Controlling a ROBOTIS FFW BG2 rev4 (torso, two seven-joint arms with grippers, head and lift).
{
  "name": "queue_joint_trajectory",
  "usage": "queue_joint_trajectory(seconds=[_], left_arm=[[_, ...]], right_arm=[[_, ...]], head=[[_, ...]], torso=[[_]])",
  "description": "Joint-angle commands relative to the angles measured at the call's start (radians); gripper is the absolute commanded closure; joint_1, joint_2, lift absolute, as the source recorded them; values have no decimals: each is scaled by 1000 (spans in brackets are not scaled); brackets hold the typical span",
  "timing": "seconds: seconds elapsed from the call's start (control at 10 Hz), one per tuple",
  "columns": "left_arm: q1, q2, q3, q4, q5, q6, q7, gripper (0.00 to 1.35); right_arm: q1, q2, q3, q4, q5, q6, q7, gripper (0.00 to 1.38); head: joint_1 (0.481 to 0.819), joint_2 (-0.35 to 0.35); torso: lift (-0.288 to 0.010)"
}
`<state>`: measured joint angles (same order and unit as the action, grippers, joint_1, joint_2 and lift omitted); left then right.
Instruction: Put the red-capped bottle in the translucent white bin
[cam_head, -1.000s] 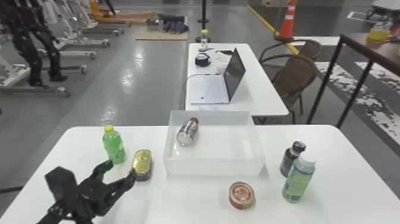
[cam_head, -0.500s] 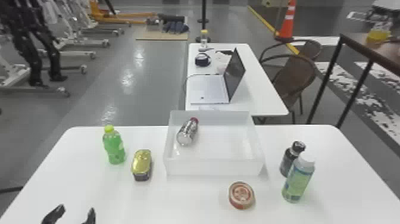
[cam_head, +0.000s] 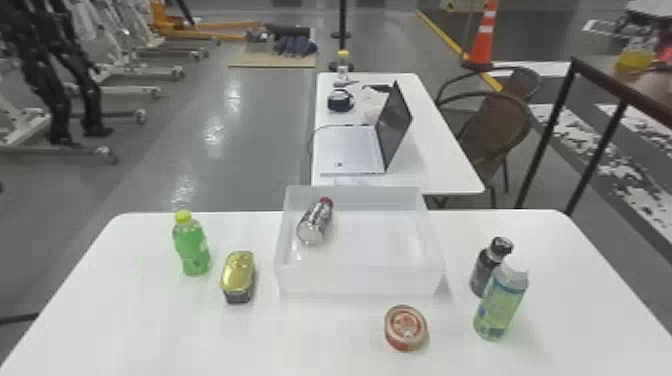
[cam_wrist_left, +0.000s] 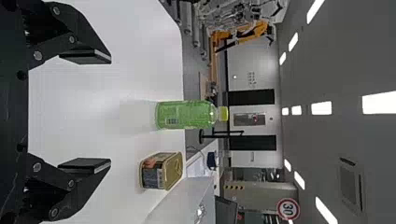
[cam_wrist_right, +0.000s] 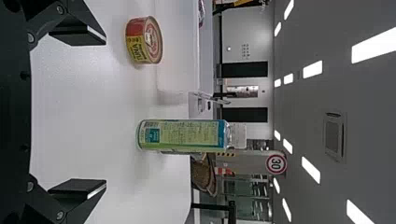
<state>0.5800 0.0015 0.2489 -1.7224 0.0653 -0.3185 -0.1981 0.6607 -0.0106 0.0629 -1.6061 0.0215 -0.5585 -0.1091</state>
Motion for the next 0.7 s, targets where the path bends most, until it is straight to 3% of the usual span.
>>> queue_joint_trajectory(seconds=[0.0, 0.6], left_arm=[[0, -4, -5, 3, 7, -2, -1, 479], [-8, -4, -37, 7, 30, 12, -1, 479]], right_arm=[[-1, 0, 0, 0, 0, 0, 0, 205], [-1, 0, 0, 0, 0, 0, 0, 203]], head=[[549, 0], [549, 0]], torso=[[-100], [-100]])
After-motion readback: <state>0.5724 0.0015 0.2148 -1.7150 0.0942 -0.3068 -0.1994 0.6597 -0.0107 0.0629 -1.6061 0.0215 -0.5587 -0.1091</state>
